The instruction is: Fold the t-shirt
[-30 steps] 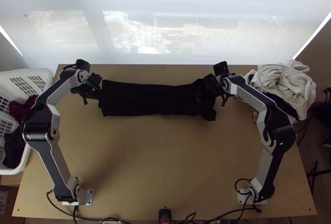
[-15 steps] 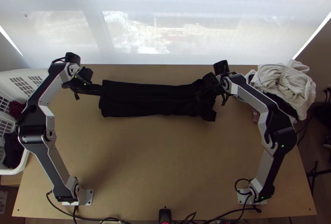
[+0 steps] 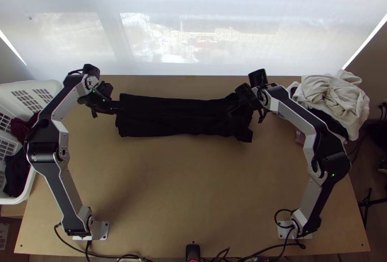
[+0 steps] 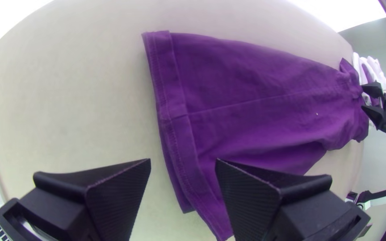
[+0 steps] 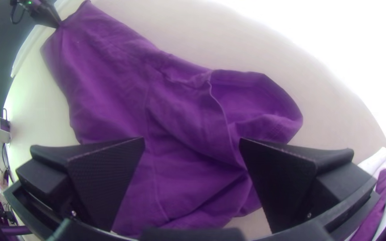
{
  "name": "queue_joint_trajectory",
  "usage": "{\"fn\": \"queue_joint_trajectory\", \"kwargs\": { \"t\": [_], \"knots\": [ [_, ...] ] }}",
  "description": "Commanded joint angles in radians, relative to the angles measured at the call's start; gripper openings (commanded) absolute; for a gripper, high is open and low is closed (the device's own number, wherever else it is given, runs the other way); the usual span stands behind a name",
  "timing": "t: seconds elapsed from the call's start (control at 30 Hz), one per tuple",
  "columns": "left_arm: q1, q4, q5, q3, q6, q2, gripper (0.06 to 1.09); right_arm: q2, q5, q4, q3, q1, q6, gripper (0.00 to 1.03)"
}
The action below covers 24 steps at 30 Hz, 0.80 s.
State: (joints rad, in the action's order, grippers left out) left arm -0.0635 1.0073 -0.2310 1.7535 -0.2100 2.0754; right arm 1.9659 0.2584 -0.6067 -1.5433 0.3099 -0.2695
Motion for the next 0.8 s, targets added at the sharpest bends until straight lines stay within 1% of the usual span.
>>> {"fn": "queue_joint_trajectory", "kwargs": {
  "t": [0.0,0.3,0.37,0.47,0.5,0.63,0.77],
  "knots": [
    [0.011,-0.016,0.004,0.006,0.009,0.046,0.78,-0.018,-0.001,-0.005,0.005,0.005,0.001,0.98],
    [0.025,0.004,0.002,0.020,0.027,0.084,0.77,-0.019,-0.001,-0.005,-0.005,0.018,0.007,0.98],
    [0.031,0.005,0.001,0.020,0.038,0.087,0.67,-0.019,-0.001,-0.005,-0.005,0.021,0.009,0.98],
    [0.039,0.011,-0.004,0.020,0.038,0.091,0.67,-0.021,-0.001,-0.005,-0.008,0.024,0.012,0.98],
    [0.039,0.013,-0.008,0.020,0.040,0.092,0.65,-0.021,-0.001,-0.005,-0.008,0.026,0.012,0.98],
    [0.042,0.019,-0.034,0.020,0.043,0.087,0.37,-0.025,-0.001,-0.005,-0.008,0.028,0.013,0.98],
    [0.047,0.019,-0.044,0.026,0.046,0.064,0.12,-0.033,-0.001,-0.005,-0.008,0.032,0.015,0.98]
  ]
}}
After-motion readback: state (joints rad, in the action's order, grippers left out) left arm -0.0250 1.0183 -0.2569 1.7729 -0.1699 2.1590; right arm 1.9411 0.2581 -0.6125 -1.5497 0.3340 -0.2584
